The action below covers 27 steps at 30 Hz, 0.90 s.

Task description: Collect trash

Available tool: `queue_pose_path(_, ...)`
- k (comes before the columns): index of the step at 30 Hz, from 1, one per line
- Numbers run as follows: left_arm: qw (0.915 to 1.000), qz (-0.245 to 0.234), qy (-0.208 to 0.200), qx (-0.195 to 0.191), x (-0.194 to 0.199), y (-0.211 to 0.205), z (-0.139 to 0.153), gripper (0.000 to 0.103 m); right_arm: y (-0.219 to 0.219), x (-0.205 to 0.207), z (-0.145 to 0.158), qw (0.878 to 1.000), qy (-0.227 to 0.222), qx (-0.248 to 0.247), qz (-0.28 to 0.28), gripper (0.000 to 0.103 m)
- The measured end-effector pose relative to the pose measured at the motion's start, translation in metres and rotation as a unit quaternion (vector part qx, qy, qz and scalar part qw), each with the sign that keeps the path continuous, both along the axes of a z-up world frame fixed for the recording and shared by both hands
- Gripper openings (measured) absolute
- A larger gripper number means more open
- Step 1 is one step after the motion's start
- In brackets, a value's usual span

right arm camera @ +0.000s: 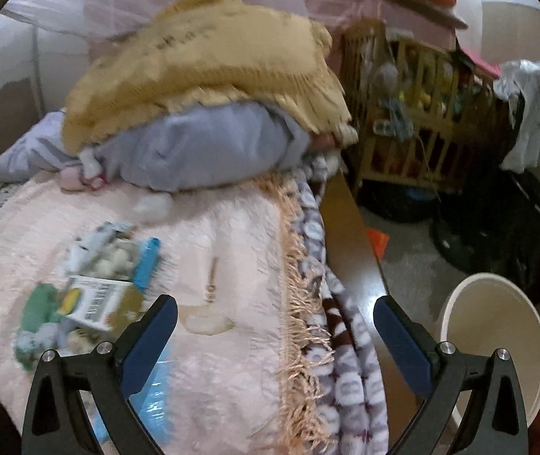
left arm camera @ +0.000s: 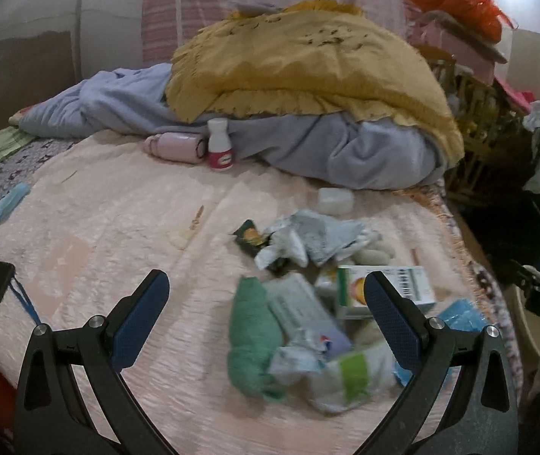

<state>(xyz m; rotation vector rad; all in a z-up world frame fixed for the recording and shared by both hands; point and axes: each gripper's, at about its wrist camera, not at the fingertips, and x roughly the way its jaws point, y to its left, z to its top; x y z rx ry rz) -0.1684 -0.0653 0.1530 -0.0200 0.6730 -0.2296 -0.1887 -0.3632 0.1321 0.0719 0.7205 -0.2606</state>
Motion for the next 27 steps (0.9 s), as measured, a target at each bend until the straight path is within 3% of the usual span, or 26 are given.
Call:
queue_pose_path(12, 0.999, 0.006, -0.04, -0.019, -0.03, -0.008, 0.023, 0.102, 0.042, -0.033, 0.042, 0.997, -0.064, -0.009, 0.041, 0.102)
queue_pose_path(27, 0.9977, 0.015, -0.061, -0.027, -0.044, -0.007, 0.037, 0.102, 0.055, -0.048, 0.053, 0.995, -0.086, -0.016, 0.049, 0.102)
